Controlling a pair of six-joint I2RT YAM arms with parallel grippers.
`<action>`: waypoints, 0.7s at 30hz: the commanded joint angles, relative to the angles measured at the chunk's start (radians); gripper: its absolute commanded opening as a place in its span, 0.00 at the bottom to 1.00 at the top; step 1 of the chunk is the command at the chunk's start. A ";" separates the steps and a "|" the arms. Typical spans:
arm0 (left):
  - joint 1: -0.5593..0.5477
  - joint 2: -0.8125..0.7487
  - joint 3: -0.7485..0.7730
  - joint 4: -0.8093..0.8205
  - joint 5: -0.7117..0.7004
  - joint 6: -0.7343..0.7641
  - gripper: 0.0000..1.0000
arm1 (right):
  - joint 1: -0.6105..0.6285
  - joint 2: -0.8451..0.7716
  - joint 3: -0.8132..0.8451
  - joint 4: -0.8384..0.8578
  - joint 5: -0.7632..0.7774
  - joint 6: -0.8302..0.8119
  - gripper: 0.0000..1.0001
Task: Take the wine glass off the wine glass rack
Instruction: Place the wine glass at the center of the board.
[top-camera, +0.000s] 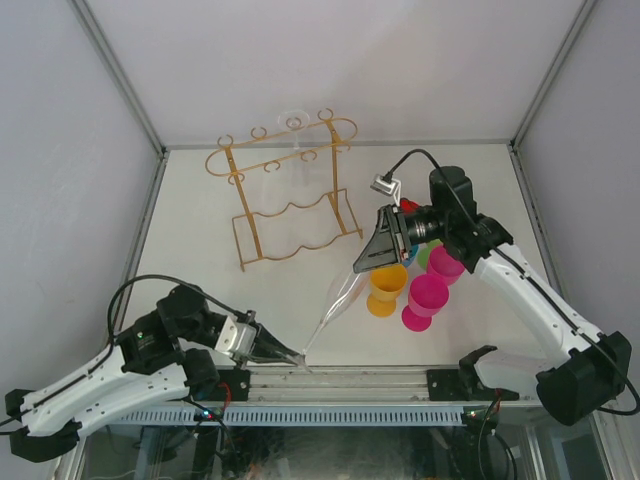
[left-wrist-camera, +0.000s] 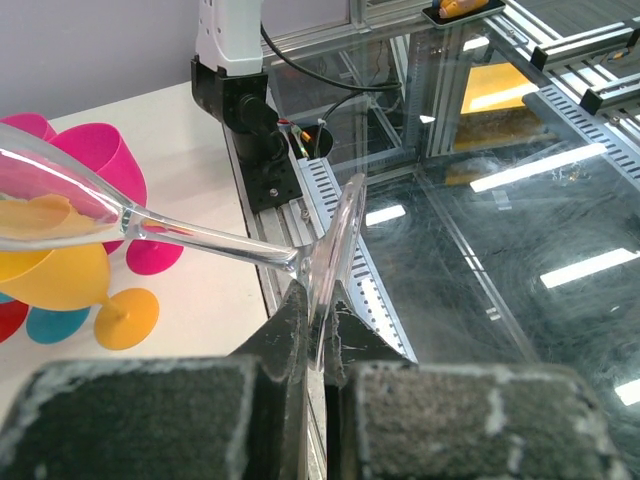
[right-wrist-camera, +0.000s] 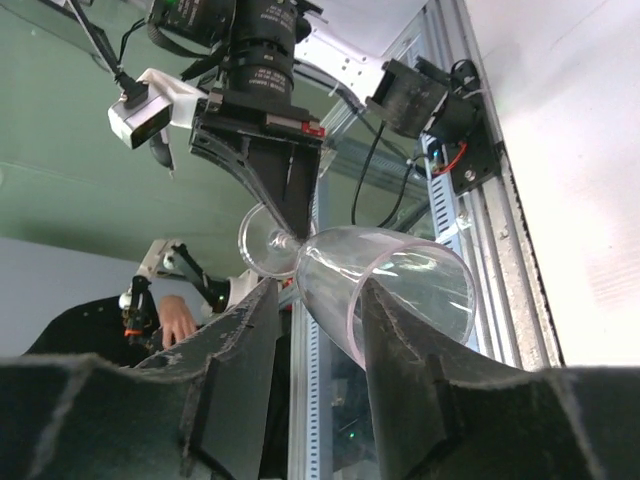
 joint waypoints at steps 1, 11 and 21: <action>0.005 -0.021 0.065 0.018 -0.087 0.061 0.00 | 0.037 0.005 0.009 -0.015 -0.120 -0.018 0.37; 0.006 0.006 0.056 -0.078 -0.302 0.097 0.00 | 0.087 0.019 0.011 -0.003 -0.138 -0.055 0.00; 0.006 0.029 0.055 -0.087 -0.374 0.068 0.41 | 0.086 -0.037 0.011 0.031 -0.037 -0.075 0.00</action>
